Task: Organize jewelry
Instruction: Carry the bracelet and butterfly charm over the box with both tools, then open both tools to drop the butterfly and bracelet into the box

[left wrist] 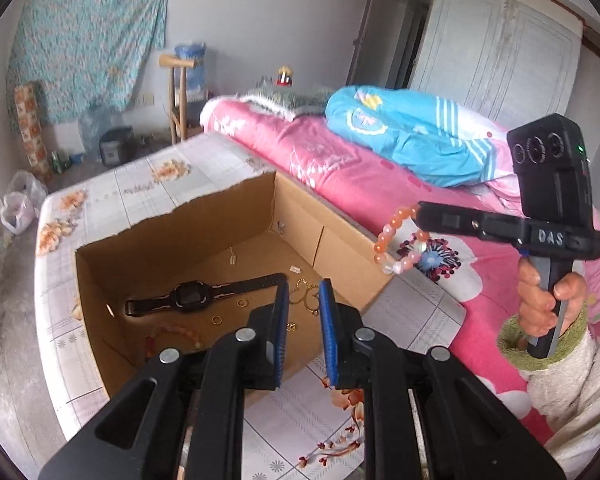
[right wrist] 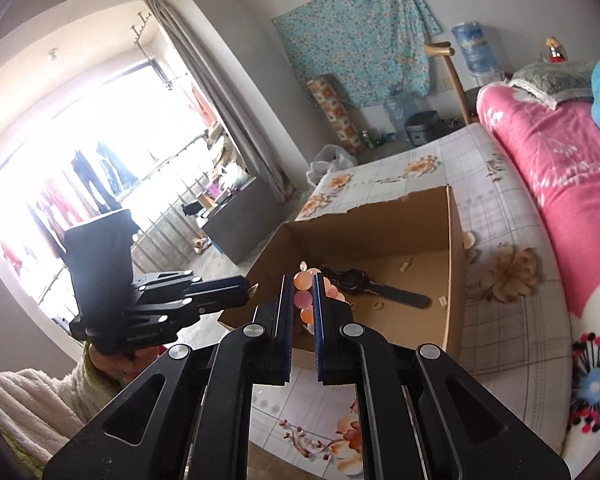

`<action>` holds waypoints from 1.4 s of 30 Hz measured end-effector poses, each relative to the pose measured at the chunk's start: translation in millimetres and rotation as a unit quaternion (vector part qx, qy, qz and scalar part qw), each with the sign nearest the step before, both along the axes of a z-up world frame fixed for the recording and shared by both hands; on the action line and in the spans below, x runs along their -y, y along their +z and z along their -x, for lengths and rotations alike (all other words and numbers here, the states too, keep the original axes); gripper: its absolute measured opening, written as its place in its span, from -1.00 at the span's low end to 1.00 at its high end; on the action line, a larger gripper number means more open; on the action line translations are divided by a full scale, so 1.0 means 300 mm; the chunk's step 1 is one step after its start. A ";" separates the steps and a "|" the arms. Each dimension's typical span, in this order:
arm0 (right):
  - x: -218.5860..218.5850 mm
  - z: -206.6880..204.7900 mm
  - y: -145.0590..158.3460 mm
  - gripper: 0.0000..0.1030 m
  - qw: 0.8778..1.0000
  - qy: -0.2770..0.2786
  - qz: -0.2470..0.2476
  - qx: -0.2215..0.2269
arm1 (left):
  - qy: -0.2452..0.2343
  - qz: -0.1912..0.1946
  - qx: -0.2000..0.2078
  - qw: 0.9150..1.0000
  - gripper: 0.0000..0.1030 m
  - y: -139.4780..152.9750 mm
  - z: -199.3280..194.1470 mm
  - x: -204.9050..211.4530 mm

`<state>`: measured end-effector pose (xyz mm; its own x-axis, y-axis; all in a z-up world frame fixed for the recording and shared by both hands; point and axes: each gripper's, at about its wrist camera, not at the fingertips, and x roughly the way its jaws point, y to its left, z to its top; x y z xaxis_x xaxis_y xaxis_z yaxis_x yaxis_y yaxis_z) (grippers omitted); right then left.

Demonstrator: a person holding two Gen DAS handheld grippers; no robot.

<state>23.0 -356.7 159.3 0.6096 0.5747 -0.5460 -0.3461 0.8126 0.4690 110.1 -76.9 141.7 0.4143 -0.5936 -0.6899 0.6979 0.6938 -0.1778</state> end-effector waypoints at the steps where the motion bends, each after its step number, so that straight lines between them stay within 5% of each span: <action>1: -0.005 -0.027 -0.015 -0.87 1.000 0.007 0.003 -0.009 | 0.000 -0.009 -0.017 1.000 -0.71 -0.017 -0.039 0.017; 7: -0.015 -0.126 -0.102 -0.86 0.998 0.029 0.021 -0.051 | -0.016 -0.075 -0.116 0.990 -0.72 -0.173 -0.222 0.134; 12: -0.015 -0.174 -0.148 -0.86 0.996 0.035 0.042 -0.073 | -0.027 -0.131 -0.198 0.971 -0.72 -0.320 -0.346 0.202; 21: -0.009 -0.200 -0.170 -0.86 0.995 0.043 0.048 -0.077 | -0.034 -0.197 -0.273 0.941 -0.71 -0.467 -0.428 0.295; 23: -0.011 -0.203 -0.173 -0.86 0.994 0.045 0.053 -0.079 | -0.037 -0.212 -0.275 0.937 -0.58 -0.472 -0.426 0.313; 25: -0.013 -0.206 -0.176 -0.86 0.994 0.045 0.057 -0.082 | -0.034 -0.213 -0.275 0.937 -0.28 -0.470 -0.425 0.319; 29: -0.019 -0.224 -0.182 -0.86 0.992 0.048 0.077 -0.087 | -0.023 -0.187 -0.275 0.943 -0.20 -0.434 -0.422 0.296; 34: -0.059 -0.252 -0.177 -0.86 0.984 0.061 0.145 -0.083 | 0.005 -0.131 -0.229 0.965 -0.14 -0.295 -0.386 0.194; 37: -0.109 -0.265 -0.181 -0.86 0.971 0.074 0.217 -0.069 | 0.025 -0.083 -0.181 0.980 -0.03 -0.191 -0.323 0.084; 42: -0.197 -0.271 -0.231 -0.84 0.939 0.098 0.323 -0.069 | 0.065 -0.031 -0.128 0.989 0.08 -0.108 -0.218 -0.042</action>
